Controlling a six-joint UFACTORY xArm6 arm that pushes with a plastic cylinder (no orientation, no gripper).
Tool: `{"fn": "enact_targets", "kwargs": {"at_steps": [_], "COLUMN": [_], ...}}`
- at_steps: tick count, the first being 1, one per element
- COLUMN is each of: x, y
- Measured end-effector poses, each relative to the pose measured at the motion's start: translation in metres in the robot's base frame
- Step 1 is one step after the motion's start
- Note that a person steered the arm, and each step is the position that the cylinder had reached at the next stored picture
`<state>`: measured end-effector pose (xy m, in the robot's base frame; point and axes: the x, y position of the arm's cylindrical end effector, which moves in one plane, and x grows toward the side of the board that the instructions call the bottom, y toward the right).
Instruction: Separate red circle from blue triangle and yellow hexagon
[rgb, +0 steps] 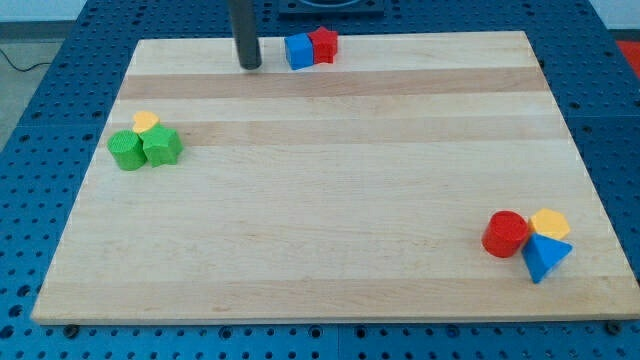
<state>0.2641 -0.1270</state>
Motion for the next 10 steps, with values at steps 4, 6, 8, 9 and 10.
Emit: {"fn": "enact_targets", "kwargs": {"at_steps": [4, 6, 8, 9, 10], "x": [0.137, 0.214, 0.303, 0.316, 0.303], "y": [0.441, 0.472, 0.448, 0.404, 0.349]}}
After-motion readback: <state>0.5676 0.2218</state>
